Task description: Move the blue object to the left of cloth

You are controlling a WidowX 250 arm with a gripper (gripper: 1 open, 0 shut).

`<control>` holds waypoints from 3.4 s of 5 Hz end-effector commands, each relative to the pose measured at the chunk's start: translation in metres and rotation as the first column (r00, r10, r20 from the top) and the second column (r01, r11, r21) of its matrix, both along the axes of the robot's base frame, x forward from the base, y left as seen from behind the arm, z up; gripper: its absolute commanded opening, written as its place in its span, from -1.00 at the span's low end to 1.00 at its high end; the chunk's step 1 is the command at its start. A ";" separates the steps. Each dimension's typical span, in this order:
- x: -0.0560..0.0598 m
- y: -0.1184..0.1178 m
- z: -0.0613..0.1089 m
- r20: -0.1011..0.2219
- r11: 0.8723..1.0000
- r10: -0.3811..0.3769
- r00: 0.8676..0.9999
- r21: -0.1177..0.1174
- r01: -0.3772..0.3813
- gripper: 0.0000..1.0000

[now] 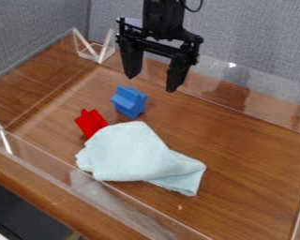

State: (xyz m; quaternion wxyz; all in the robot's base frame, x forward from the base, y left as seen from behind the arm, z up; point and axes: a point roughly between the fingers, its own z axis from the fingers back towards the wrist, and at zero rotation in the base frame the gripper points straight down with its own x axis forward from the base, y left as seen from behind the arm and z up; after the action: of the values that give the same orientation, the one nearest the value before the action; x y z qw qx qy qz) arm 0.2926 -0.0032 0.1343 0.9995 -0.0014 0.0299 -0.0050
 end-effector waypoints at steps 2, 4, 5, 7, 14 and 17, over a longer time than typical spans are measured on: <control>0.018 0.014 -0.020 -0.059 0.979 -0.204 0.977 0.015 0.206 1.00; 0.042 0.015 -0.035 -0.079 0.916 -0.398 0.914 0.010 0.400 1.00; 0.050 0.015 -0.043 -0.090 0.891 -0.452 0.887 0.006 0.455 1.00; 0.073 0.018 -0.058 -0.111 0.829 -0.556 0.823 0.000 0.560 1.00; 0.114 0.019 -0.084 -0.101 0.710 -0.701 0.706 0.001 0.704 1.00; 0.120 0.017 -0.089 -0.090 0.691 -0.720 0.688 0.007 0.723 1.00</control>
State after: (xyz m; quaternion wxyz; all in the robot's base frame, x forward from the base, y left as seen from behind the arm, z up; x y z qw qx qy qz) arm 0.3984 0.0199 0.0288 0.9182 0.0185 0.1038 -0.3817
